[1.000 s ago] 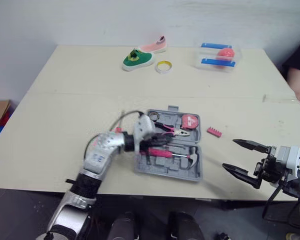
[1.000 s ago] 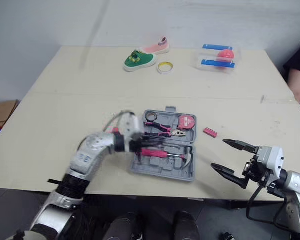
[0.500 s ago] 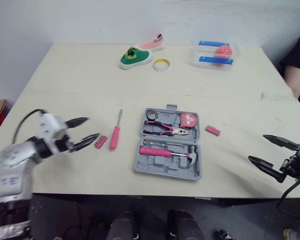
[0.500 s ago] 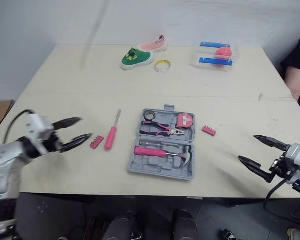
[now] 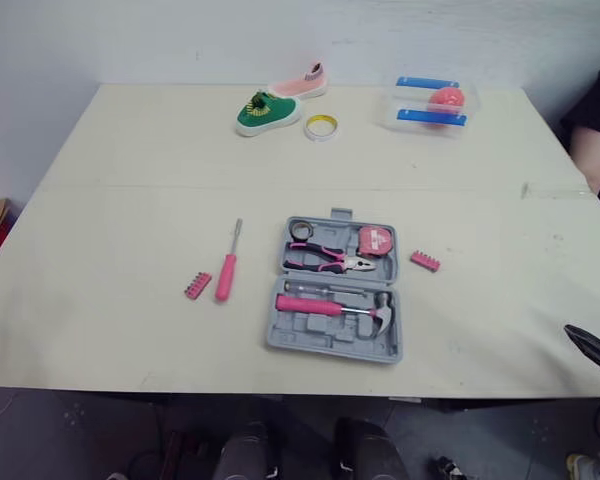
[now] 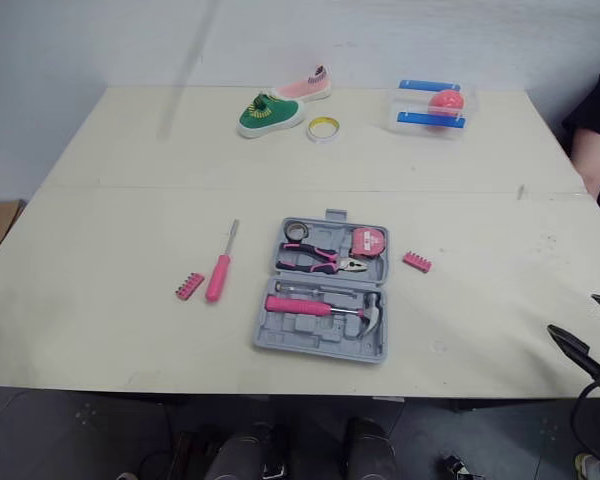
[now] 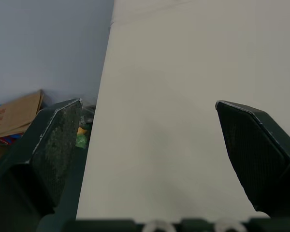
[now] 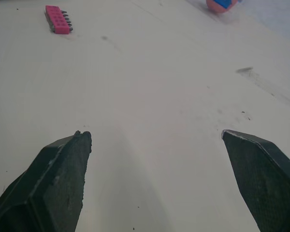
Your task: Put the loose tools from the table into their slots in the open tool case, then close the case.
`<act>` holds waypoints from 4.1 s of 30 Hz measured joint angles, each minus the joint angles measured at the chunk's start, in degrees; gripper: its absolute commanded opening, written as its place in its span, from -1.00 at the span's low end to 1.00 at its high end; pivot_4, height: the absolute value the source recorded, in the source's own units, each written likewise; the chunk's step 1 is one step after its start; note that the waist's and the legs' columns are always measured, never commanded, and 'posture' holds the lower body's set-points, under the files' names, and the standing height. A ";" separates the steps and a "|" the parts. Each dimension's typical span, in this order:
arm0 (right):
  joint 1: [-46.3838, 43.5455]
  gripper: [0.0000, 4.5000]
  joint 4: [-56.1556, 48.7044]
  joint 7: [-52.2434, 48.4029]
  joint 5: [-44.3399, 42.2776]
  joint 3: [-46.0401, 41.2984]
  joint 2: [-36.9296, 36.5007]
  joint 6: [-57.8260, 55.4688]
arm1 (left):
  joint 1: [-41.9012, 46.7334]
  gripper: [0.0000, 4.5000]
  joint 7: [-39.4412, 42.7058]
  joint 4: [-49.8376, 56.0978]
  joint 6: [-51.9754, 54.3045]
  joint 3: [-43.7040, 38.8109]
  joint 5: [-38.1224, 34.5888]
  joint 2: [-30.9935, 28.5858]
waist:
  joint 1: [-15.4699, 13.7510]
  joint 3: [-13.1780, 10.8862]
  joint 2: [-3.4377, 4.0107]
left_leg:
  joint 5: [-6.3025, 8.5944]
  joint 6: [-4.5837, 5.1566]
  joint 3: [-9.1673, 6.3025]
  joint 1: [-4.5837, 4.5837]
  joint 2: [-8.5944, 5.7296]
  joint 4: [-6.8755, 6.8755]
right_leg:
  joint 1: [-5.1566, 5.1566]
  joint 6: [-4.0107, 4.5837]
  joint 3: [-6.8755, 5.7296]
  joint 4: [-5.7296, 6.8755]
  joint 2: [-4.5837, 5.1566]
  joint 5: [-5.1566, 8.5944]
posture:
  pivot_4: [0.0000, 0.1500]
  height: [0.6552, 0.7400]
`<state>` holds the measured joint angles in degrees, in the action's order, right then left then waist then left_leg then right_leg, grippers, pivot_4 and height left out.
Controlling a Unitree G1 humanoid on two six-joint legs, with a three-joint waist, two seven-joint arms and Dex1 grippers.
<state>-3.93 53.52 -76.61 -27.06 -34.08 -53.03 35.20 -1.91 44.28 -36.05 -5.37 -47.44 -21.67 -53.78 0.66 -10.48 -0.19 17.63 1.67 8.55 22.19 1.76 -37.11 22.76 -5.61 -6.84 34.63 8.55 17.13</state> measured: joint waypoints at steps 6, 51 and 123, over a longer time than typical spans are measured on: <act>-0.49 1.00 -7.21 -1.10 -0.81 1.61 1.86 -2.82 | -0.69 0.99 1.57 9.65 4.12 2.73 -2.48 2.56 | 0.89 -0.01 0.01 | -0.03 -0.03 0.00 -0.01 0.00 -0.04 | -0.03 0.00 0.02 0.11 0.00 0.00 | 1.00 1.00; -2.21 1.00 -56.55 3.73 -10.11 17.99 18.10 -26.99 | 5.84 0.74 -8.13 37.38 24.20 35.10 3.89 18.88 | 0.60 -0.01 -0.03 | -0.32 0.08 0.04 -0.10 -0.04 -0.27 | -0.08 0.01 0.03 0.61 -0.07 -0.03 | 1.00 1.00; 1.84 1.00 -68.70 11.17 -6.42 17.83 12.02 -37.78 | 37.35 -0.70 17.12 52.83 39.70 74.27 21.42 10.92 | -0.82 -0.08 -0.16 | -0.50 0.52 0.01 0.09 0.02 -0.84 | -0.05 0.05 0.28 0.86 -0.51 -0.09 | 1.00 1.00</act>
<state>-2.09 -15.18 -65.44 -33.48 -16.24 -41.01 -2.58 35.44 61.40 16.77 34.33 26.83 -0.26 -42.86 -0.16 -10.56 -0.35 17.13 2.19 8.56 22.28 1.78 -37.95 22.72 -5.55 -6.56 35.49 8.04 17.05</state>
